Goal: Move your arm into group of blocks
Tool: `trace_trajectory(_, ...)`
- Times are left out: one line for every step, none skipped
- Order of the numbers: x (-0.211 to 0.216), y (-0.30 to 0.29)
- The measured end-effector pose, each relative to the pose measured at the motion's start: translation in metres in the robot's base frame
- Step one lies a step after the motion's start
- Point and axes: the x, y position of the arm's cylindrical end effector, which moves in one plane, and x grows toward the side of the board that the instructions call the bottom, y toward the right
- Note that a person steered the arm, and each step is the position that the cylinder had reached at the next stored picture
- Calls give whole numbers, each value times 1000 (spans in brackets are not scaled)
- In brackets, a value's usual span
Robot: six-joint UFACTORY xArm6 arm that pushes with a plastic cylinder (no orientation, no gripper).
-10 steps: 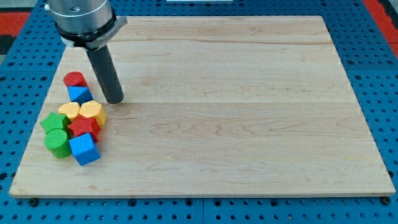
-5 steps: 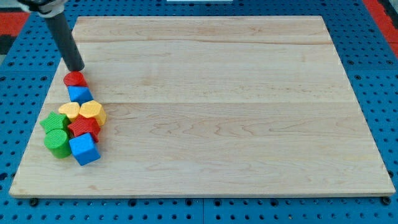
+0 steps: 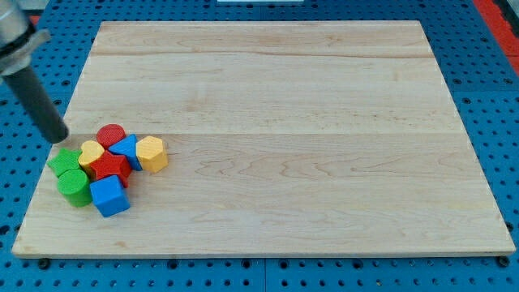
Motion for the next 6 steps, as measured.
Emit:
trace_trajectory(51,-1)
trace_trajectory(75,14)
trace_trajectory(63,74)
trace_trajectory(45,109)
trace_trajectory(36,128)
trace_trajectory(64,106)
